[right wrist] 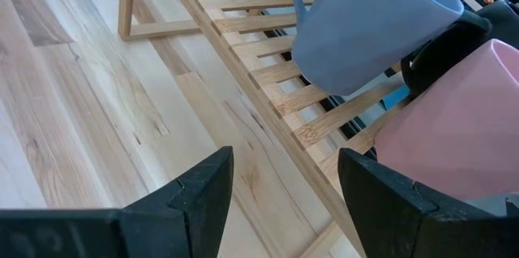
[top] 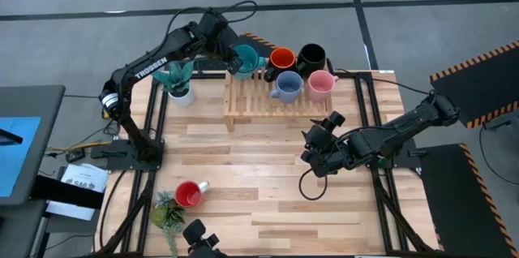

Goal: Place coffee mugs
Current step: Put the green mug on the shelf, then put the red mug on the shelf

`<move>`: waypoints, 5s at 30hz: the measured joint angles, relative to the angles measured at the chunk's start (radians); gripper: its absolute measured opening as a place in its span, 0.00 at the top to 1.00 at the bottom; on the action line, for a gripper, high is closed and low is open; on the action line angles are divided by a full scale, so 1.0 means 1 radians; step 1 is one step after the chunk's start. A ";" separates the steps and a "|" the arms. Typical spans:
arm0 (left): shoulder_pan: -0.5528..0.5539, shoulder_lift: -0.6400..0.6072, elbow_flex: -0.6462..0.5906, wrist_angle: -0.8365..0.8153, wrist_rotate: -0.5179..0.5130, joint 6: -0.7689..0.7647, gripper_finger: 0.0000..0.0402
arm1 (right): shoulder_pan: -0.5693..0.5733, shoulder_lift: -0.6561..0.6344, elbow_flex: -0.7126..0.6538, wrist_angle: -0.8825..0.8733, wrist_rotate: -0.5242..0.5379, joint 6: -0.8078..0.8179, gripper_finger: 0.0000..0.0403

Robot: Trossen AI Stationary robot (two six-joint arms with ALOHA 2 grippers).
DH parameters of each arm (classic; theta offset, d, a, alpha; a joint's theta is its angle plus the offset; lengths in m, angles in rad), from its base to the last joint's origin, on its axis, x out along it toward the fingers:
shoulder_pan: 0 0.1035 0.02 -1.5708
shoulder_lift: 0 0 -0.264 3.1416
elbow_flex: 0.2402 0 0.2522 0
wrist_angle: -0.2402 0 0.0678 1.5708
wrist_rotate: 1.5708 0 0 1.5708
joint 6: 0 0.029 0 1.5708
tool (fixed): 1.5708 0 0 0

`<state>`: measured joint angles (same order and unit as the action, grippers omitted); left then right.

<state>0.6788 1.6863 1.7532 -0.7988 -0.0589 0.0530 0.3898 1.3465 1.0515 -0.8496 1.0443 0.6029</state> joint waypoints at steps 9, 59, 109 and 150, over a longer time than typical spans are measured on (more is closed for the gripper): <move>-0.002 0.000 0.064 -0.029 0.054 -0.023 0.68 | 0.000 0.000 0.000 0.003 0.000 0.000 0.38; 0.003 0.003 0.101 -0.126 0.002 -0.073 0.99 | 0.000 0.000 0.000 0.009 -0.015 -0.004 0.38; 0.036 0.082 0.118 -0.061 0.114 -0.069 0.75 | 0.000 0.000 0.000 0.021 -0.021 -0.009 0.38; -0.444 -1.067 -1.444 1.180 0.390 -0.034 0.72 | 0.000 0.000 0.000 0.059 -0.026 -0.010 0.38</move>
<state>0.2353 0.6193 0.3089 0.3809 0.3308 0.0185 0.3901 1.3468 1.0512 -0.7904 1.0187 0.5934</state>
